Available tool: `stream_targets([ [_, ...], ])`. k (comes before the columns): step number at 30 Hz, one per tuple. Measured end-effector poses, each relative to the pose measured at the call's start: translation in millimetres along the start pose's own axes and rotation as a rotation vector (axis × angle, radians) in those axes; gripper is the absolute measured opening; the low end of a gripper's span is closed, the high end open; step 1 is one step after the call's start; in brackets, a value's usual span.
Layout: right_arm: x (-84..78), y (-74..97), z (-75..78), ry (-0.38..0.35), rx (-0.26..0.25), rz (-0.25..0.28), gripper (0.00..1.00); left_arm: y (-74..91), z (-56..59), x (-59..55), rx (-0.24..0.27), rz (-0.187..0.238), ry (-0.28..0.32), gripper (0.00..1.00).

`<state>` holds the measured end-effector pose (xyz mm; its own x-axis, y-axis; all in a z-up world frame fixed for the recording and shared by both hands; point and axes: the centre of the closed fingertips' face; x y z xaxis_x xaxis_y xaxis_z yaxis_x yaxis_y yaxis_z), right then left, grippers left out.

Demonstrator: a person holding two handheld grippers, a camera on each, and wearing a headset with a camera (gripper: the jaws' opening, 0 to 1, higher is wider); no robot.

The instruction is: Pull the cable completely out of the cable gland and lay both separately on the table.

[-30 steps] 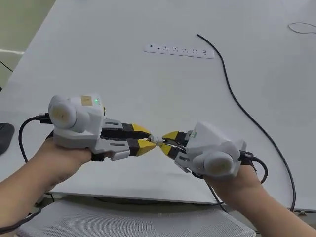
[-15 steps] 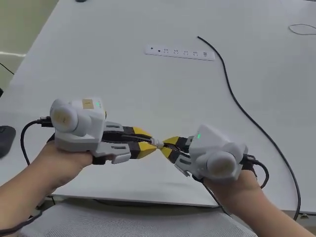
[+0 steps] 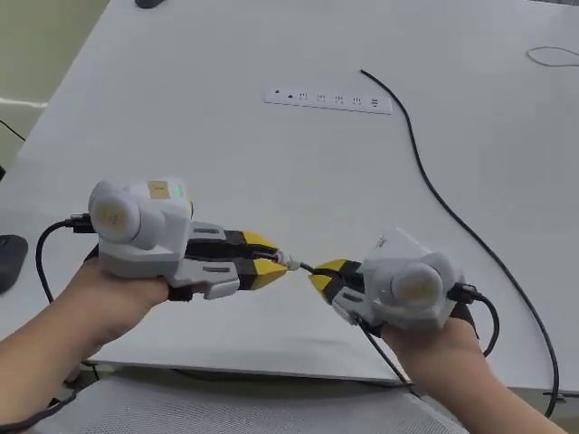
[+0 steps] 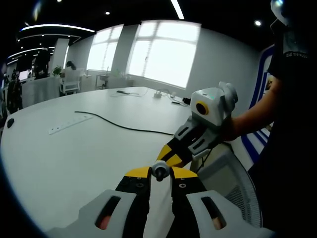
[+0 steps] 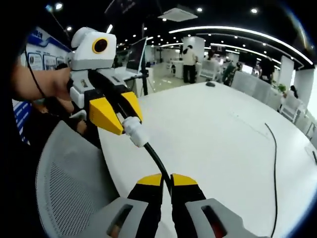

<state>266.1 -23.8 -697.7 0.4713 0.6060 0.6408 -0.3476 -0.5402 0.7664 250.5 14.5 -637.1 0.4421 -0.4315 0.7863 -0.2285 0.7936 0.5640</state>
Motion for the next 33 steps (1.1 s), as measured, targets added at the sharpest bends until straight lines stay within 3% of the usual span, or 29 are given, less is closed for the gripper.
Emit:
stream_targets([
  [5,-13.4,-3.8,7.4,-0.071,0.010,-0.021,0.00,-2.4,1.0,0.7,-0.001,-0.001,-0.002,0.15],
  [8,-17.4,-4.8,9.5,-0.183,0.055,-0.005,0.00,-2.6,0.7,2.2,-0.002,0.003,-0.002,0.15],
  [13,-32.0,-8.3,19.3,-0.211,0.044,-0.036,0.00,-1.6,0.2,5.2,-0.002,0.012,0.002,0.15],
  [21,-48.5,-8.1,20.3,-0.214,0.039,-0.064,0.00,2.3,-1.7,1.5,0.003,0.028,0.027,0.15],
  [33,-49.8,-8.0,14.2,-0.184,0.041,-0.074,0.00,2.7,0.8,-1.1,0.006,0.020,0.026,0.15],
])
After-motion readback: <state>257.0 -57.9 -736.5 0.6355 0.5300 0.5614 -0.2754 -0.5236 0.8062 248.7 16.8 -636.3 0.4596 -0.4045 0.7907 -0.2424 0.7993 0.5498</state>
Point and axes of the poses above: the centre of the closed fingertips' face, and the gripper's own axes: y roughly backward along the fingers, z roughly to its right, x roughly out of its top, and after that the axes turned 13 degrees about -z, right-handed
